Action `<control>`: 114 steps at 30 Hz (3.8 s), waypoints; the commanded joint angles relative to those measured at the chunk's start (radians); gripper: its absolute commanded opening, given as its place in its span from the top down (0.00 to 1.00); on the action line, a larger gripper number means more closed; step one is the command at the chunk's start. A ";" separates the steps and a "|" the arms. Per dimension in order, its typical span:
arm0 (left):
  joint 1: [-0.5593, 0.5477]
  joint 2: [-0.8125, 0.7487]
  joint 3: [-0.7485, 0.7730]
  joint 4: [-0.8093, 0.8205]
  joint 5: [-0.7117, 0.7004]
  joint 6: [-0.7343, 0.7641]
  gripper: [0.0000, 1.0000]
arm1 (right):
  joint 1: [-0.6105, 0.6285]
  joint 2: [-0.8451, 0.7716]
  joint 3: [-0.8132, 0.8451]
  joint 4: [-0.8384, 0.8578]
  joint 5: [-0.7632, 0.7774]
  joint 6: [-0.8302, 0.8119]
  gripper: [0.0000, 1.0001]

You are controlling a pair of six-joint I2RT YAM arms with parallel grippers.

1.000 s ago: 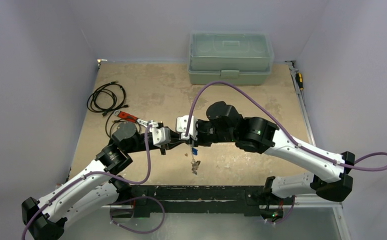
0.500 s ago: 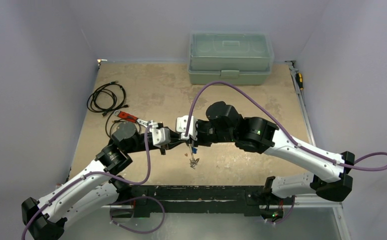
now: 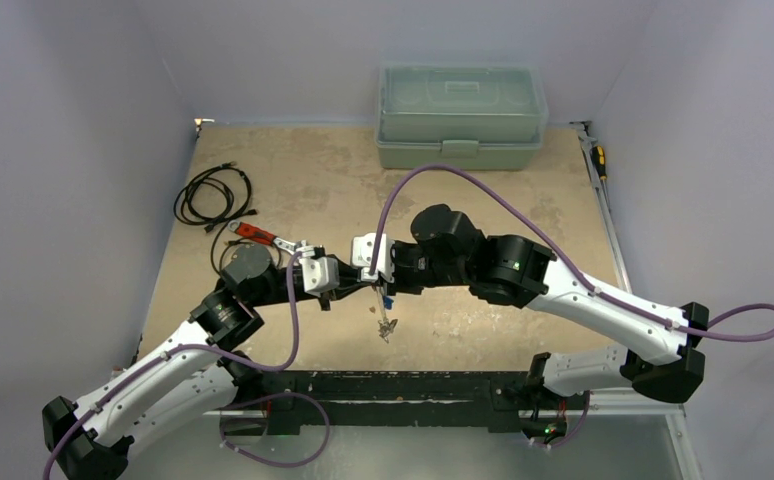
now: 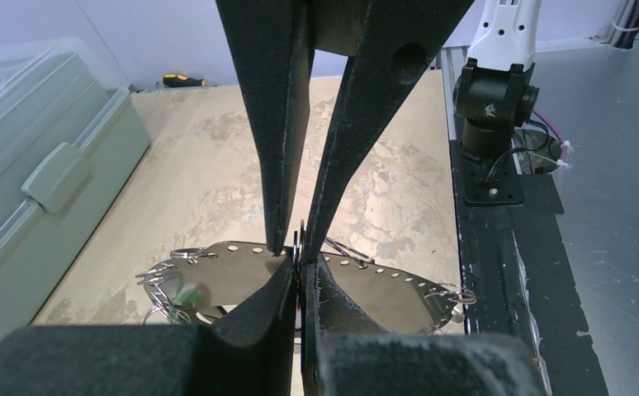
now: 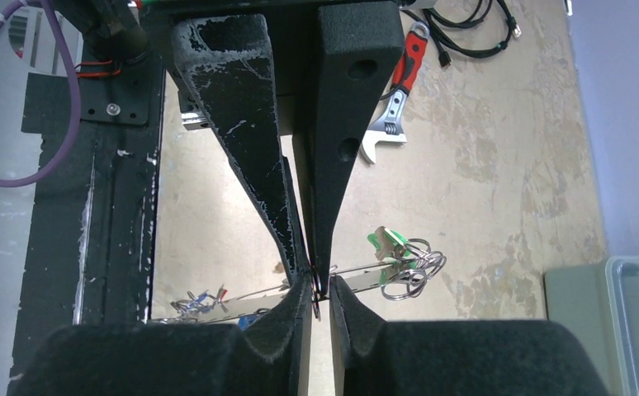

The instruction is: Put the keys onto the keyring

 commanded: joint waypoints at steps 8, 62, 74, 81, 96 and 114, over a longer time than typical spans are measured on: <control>-0.006 -0.026 0.042 0.058 0.025 0.023 1.00 | -0.001 0.004 -0.001 0.007 0.006 -0.011 0.86; -0.006 -0.057 -0.006 0.231 0.089 -0.068 1.00 | -0.002 -0.406 -0.509 0.856 -0.042 0.204 1.00; -0.007 -0.069 -0.005 0.227 0.065 -0.069 0.73 | -0.002 -0.407 -0.521 0.861 -0.052 0.212 1.00; -0.006 -0.078 -0.016 0.265 0.059 -0.103 0.75 | -0.002 -0.397 -0.512 0.836 -0.066 0.213 1.00; -0.006 -0.055 -0.013 0.268 0.091 -0.114 0.80 | -0.001 -0.386 -0.500 0.836 -0.079 0.217 1.00; -0.005 -0.046 -0.013 0.277 0.102 -0.124 1.00 | -0.001 -0.366 -0.504 0.856 -0.098 0.227 1.00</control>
